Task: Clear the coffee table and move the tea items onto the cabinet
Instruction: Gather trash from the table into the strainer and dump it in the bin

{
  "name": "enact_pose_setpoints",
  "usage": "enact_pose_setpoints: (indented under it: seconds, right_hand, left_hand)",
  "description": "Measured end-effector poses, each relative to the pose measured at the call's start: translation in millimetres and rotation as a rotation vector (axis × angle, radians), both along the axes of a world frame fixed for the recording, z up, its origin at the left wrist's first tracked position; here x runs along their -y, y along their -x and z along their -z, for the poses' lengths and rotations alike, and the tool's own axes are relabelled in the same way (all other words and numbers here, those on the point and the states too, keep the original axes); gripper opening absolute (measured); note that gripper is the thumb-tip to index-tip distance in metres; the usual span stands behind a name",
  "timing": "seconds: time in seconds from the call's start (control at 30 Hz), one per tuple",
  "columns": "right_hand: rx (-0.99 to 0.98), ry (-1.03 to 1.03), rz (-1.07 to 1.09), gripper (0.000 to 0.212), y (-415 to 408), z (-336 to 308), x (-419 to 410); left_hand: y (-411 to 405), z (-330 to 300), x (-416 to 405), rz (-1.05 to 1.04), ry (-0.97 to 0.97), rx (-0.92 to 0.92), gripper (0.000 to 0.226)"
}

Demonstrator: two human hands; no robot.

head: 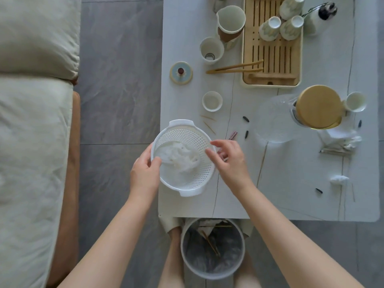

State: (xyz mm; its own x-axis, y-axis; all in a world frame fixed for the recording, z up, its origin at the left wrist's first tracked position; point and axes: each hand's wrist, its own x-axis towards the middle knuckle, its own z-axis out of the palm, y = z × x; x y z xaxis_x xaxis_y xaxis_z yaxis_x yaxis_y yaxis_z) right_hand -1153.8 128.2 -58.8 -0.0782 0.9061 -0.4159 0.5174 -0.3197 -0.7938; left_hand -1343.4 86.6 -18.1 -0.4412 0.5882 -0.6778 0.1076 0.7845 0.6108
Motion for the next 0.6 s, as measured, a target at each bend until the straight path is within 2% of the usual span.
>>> enact_pose_setpoints:
  seconds: [0.1, 0.17, 0.27, 0.37, 0.47, 0.6]
  right_hand:
    - [0.148, 0.143, 0.181, 0.021, -18.5, 31.0, -9.8]
    - [0.219, 0.265, 0.237, 0.028, -23.9, 49.4, -19.6]
    - [0.417, 0.343, 0.228, 0.039, -19.0, 72.3, -33.2]
    - [0.558, 0.347, 0.188, 0.037, -6.7, 83.5, -40.8]
    - [0.530, 0.344, 0.203, 0.026, -2.5, 82.4, -40.2]
    - [0.214, 0.196, 0.368, 0.012, -2.9, 46.7, -29.0]
  left_hand:
    - [4.6, 2.0, 1.4, 0.008, -0.008, -0.003, 0.046]
    - [8.3, 3.6, 1.2, 0.007, -0.017, 0.002, 0.046]
    - [14.5, 7.4, -0.1, 0.008, -0.029, 0.000, 0.046]
    - [17.8, 9.5, -1.1, 0.009, -0.044, 0.003, 0.047]
    - [16.7, 10.6, -2.1, 0.020, -0.048, 0.007, 0.047]
    - [13.2, 8.3, -0.7, 0.001, -0.047, 0.019, 0.047]
